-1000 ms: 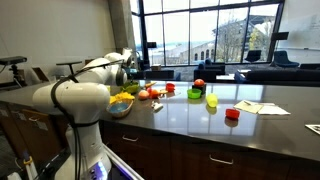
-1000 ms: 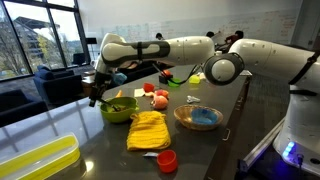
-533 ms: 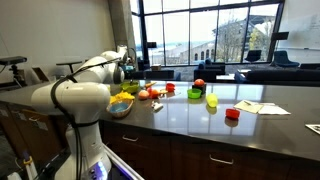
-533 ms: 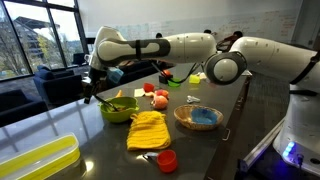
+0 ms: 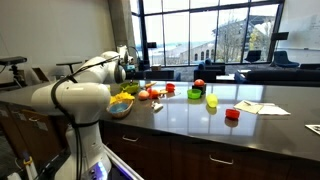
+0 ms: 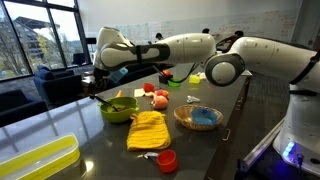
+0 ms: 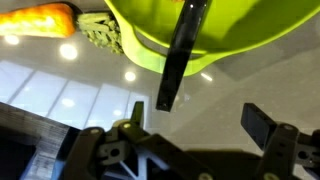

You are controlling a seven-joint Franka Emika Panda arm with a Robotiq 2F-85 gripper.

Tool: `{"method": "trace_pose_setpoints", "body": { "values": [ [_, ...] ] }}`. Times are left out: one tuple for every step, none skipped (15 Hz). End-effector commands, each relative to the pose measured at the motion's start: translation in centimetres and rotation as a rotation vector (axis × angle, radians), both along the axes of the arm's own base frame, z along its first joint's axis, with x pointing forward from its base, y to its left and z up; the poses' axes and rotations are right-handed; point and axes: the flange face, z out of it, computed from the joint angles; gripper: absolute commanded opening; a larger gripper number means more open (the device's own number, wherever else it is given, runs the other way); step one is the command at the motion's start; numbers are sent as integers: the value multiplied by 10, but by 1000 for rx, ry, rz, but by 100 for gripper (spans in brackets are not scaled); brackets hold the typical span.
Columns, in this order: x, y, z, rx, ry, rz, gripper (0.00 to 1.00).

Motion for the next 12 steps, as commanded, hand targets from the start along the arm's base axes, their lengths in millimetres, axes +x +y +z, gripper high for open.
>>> {"method": "trace_pose_setpoints", "body": {
  "values": [
    [6, -7, 3, -12, -7, -74, 100],
    [7, -9, 1, -14, 1, -84, 100],
    [8, -11, -1, -12, 14, -92, 100],
    [9, -13, -4, -13, 24, -100, 100],
    [11, -16, -7, -15, 34, -111, 100],
    [12, -18, -10, -16, 45, -115, 100],
    [13, -20, -12, -19, 57, -121, 100],
    [14, -22, -15, -23, 65, -127, 100],
    [15, -24, -16, -26, 72, -128, 100],
    [16, -25, -19, -30, 77, -130, 100],
    [16, -26, -20, -34, 83, -130, 100],
    [16, -27, -21, -36, 88, -129, 100]
  ]
}}
